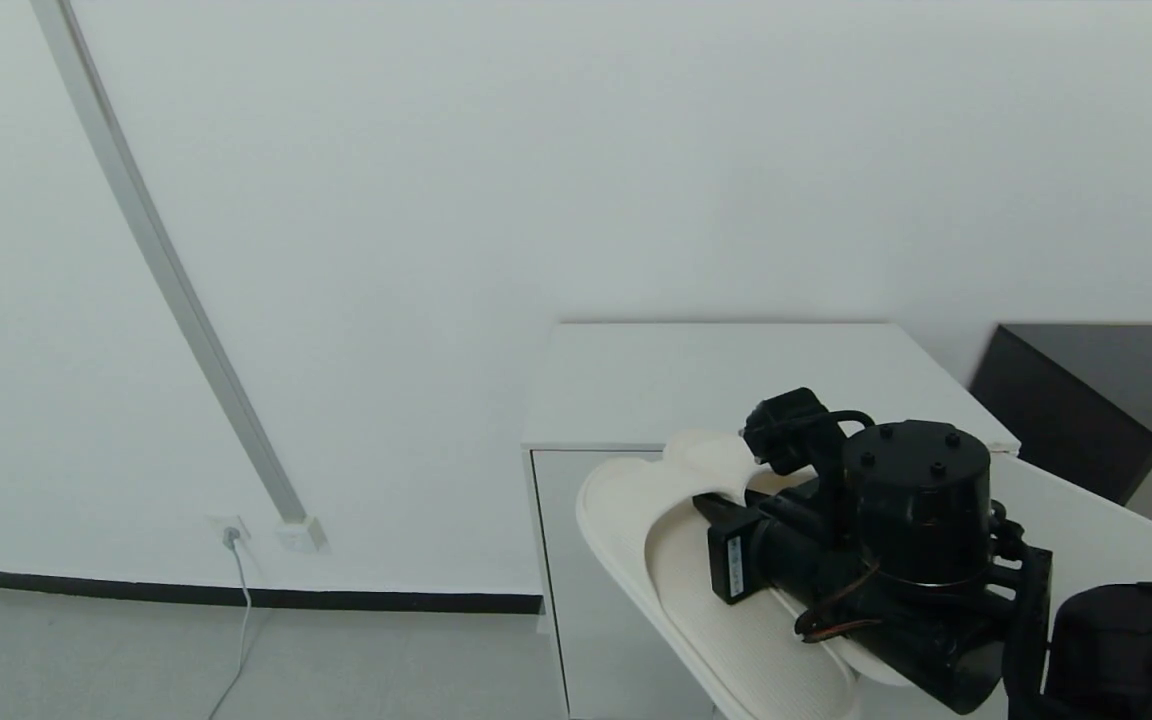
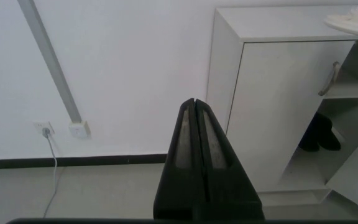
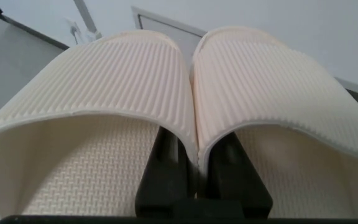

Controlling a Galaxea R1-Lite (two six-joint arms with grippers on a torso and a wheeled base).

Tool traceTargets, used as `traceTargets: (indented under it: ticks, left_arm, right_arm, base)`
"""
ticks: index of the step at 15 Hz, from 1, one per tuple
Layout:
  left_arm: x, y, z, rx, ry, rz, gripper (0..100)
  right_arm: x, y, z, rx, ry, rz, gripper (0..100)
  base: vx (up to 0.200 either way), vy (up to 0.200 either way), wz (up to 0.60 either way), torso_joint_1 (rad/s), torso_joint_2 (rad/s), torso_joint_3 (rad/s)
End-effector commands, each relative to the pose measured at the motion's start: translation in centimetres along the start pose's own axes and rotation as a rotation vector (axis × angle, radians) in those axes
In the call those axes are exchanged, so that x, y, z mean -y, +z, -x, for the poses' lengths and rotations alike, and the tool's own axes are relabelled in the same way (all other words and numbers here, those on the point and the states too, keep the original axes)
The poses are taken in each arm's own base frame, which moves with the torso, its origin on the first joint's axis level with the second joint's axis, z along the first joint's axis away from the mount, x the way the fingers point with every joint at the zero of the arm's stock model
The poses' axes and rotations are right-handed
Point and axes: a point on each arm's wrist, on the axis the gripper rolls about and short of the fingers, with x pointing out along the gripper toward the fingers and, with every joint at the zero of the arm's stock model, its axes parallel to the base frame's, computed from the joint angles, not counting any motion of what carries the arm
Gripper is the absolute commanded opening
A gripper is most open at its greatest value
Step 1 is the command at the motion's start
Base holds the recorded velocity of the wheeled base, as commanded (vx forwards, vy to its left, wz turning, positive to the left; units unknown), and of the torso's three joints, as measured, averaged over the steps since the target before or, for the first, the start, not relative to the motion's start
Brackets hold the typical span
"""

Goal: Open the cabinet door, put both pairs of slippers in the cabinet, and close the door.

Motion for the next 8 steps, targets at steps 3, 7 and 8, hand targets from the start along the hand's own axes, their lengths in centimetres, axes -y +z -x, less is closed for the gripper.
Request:
traceTargets:
  ticks: [3,7,8]
  left_arm:
    - [0.0,0.01,0.0,0.0,0.0,0.0,0]
    - [0.0,0.01,0.0,0.0,0.0,0.0,0]
    - [0.0,0.01,0.0,0.0,0.0,0.0,0]
  right_arm:
    - [-0.2,-0.3,-0.02,-0.01,0.005,0.004,0]
    - [-0.29,-0.44,-0.04,-0.015,0.007,0.006,0]
    - [-0.31,-0.48,-0.12,-0.016,0.007,0.008,0]
  base:
    - [0.0,0.0,0.0,0.0,0.0,0.0]
    - [0.0,0.0,0.0,0.0,0.0,0.0]
    - [0.0,0.0,0.0,0.0,0.0,0.0]
